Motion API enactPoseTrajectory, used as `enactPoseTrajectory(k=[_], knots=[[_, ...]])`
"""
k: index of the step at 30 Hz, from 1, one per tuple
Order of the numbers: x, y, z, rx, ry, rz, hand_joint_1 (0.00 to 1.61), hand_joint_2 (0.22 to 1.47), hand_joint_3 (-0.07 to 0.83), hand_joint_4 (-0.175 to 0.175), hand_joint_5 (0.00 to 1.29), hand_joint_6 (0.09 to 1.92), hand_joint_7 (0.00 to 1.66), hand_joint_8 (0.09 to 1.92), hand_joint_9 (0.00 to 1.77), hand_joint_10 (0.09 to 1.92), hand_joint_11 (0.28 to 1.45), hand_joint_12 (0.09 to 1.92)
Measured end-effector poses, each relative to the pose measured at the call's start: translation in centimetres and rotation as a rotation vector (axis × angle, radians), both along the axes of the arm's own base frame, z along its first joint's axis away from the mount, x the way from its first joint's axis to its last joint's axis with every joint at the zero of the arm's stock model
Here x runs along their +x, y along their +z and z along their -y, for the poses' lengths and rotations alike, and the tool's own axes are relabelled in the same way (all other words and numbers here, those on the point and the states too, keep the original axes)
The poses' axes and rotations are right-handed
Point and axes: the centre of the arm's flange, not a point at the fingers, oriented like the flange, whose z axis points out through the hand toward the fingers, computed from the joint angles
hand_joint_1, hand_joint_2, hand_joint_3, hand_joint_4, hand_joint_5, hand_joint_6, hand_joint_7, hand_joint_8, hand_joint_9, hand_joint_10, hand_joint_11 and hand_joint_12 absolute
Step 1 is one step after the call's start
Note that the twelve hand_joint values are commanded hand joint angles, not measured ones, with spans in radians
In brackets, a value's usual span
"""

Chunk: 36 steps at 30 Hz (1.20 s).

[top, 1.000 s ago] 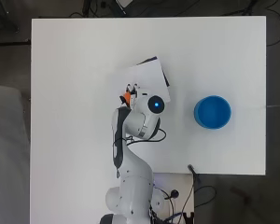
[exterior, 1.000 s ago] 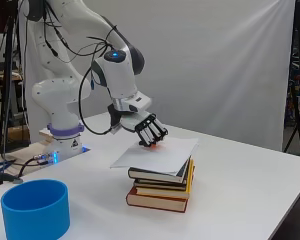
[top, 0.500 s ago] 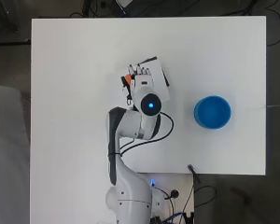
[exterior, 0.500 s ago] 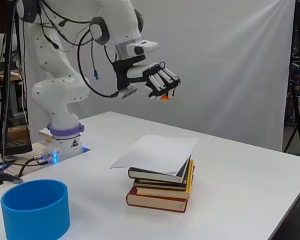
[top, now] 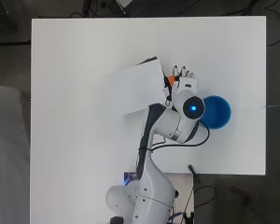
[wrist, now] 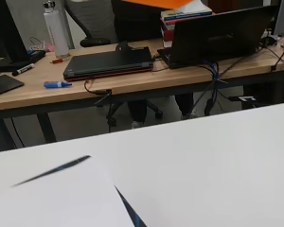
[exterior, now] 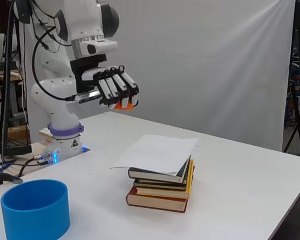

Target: Teleoperate dual arm-hand system to pick and place objects

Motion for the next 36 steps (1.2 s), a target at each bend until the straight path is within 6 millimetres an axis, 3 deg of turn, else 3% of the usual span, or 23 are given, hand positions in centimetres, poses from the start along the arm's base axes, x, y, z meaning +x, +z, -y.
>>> enactPoseTrajectory(k=[6, 10, 16, 23, 27, 36], knots=[[-2.2, -4.0, 4.9, 0.043, -0.036, -0.026, 0.96, 1.18, 0.0, 0.175, 0.84, 1.19, 1.29, 1.81, 1.55, 1.86, 1.17, 1.79], [-3.0, -5.7, 5.9, 0.085, -0.074, -0.04, 0.96, 1.18, 0.0, 0.175, 0.84, 1.2, 1.29, 1.9, 1.56, 1.91, 1.18, 1.79], [-4.3, -9.7, 9.5, 0.151, -0.158, -0.071, 0.97, 1.18, 0.001, 0.175, 0.84, 1.22, 1.29, 1.92, 1.55, 1.92, 1.18, 1.77], [-5.8, -11.6, 11.8, 0.175, -0.21, -0.077, 0.98, 1.18, -0.001, 0.162, 0.85, 1.2, 1.22, 1.92, 1.49, 1.92, 1.12, 1.77], [-7.4, -13.2, 13.1, 0.186, -0.248, -0.109, 0.98, 1.18, 0.0, 0.153, 0.85, 1.19, 1.19, 1.92, 1.46, 1.92, 1.08, 1.77], [-11.2, -14.5, 15.3, 0.197, -0.324, -0.151, 1.0, 1.18, 0.001, 0.109, 0.85, 1.2, 1.15, 1.92, 1.39, 1.92, 0.99, 1.76]])
